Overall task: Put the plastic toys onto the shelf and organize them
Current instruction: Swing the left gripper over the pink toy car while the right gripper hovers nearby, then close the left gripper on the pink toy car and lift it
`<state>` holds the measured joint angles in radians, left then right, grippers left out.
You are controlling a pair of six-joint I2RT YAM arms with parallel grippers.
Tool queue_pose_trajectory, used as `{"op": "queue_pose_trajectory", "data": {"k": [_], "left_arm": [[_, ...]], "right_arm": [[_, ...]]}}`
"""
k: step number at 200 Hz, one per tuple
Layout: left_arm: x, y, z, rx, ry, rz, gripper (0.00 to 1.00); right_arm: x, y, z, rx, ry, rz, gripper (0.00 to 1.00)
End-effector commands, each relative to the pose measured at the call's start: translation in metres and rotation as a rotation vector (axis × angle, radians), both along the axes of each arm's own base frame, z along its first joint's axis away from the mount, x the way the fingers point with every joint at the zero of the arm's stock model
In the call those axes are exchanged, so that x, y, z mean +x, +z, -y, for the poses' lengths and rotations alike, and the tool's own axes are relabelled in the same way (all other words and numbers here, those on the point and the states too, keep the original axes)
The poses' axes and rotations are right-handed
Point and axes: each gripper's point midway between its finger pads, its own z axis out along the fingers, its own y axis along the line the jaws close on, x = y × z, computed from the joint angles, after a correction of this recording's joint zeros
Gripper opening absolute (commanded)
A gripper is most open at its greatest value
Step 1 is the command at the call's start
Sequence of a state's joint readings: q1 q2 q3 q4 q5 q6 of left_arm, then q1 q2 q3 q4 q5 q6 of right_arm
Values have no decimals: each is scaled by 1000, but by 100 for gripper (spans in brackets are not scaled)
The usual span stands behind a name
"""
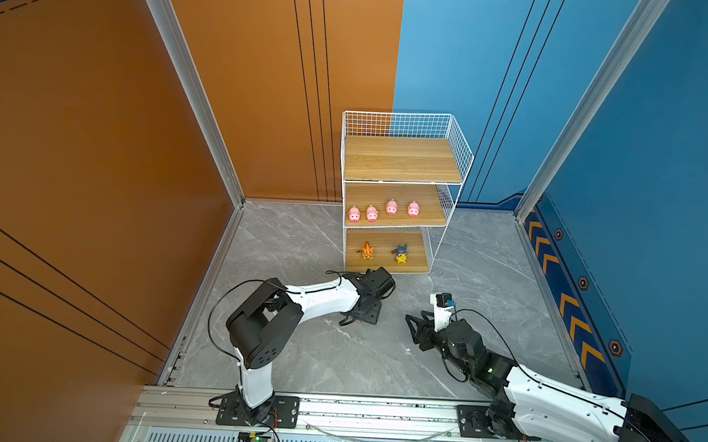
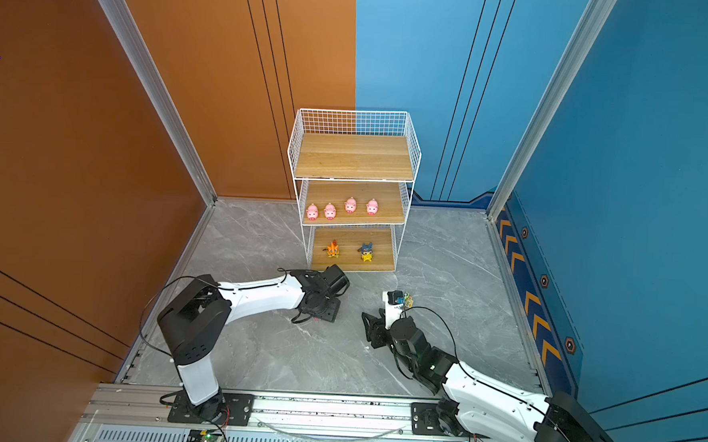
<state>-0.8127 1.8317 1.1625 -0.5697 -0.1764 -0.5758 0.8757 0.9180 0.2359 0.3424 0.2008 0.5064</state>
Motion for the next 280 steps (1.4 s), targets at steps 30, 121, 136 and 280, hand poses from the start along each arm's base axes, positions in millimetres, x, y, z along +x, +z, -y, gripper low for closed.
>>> {"op": "queue_pose_trajectory", "data": {"k": [30, 121, 136, 280], "left_arm": [[9, -2, -1, -35, 57, -28, 50], [15, 15, -10, -304, 212, -34, 30], [13, 23, -16, -387, 266, -28, 30], [11, 94, -63, -931, 658, 128, 31]], "right_arm": [[-4, -11, -2, -10, 17, -24, 58], [-12, -1, -49, -2, 143, 22, 58], [-14, 5, -64, 28, 173, 28, 58], [-2, 46, -157, 353, 89, 37, 59]]}}
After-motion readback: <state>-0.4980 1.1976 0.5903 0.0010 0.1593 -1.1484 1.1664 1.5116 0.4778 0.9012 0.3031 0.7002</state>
